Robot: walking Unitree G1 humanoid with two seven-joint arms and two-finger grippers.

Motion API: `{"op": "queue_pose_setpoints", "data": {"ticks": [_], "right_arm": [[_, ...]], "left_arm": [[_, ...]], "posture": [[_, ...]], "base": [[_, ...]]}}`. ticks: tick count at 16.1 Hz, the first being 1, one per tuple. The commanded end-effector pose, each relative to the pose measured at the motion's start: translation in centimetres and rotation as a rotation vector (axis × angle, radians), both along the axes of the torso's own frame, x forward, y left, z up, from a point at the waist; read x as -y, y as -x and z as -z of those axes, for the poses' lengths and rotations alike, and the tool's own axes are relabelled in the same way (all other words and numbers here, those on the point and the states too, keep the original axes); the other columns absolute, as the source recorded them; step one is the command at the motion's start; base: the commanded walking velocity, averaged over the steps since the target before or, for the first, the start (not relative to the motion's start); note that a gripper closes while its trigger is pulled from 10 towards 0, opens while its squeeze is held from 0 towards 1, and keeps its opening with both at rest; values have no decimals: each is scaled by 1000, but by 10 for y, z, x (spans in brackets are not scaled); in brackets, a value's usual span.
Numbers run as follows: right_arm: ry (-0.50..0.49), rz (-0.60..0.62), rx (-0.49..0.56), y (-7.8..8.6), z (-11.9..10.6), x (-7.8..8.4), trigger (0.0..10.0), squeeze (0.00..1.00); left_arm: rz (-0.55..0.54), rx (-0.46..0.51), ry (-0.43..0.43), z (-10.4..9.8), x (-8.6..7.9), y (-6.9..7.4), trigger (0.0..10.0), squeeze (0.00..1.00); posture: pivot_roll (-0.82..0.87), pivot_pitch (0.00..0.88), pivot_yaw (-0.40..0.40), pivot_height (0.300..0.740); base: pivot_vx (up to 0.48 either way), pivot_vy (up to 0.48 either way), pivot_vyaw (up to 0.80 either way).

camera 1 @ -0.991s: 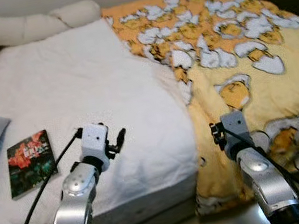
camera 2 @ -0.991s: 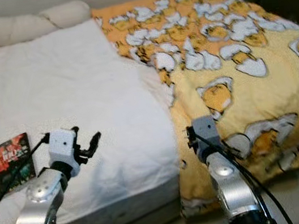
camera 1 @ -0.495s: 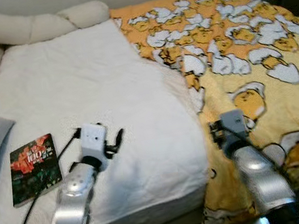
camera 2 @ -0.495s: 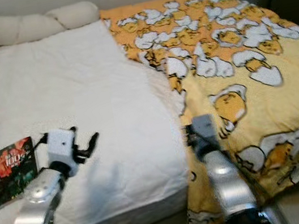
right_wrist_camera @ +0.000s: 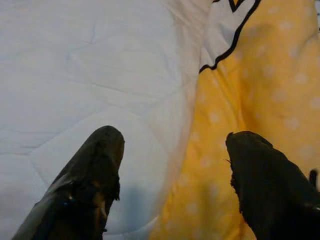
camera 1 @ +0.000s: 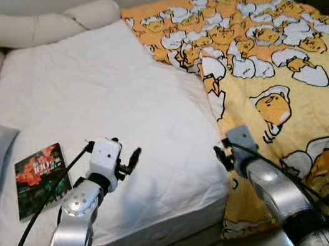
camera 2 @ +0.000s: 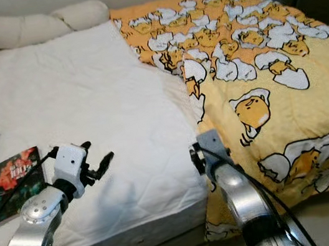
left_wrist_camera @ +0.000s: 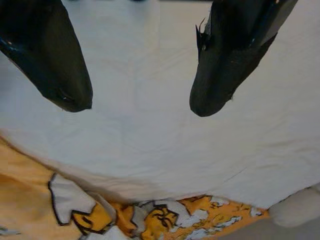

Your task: Clean up the room

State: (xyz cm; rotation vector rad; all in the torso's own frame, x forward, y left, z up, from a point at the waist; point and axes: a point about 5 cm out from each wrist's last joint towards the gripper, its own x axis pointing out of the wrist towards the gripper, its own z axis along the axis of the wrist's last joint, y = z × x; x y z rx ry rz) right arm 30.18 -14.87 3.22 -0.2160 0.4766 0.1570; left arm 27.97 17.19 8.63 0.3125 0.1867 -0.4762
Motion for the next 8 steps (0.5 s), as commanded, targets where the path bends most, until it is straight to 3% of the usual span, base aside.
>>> {"op": "queue_pose_setpoints", "data": {"ticks": [1,8], "right_arm": [[26,-1,-8,-7,0,3,10000,1000],[140,46,-97,-22,8,20,10000,1000]], "left_arm": [[38,2,-42,-3,-2,0,10000,0],[208,-55,-53,-12,4,13,10000,0]], "posture": [[-5,0,31,740],[31,0,53,740]], "base": [[0,0,0],[0,0,0]]}}
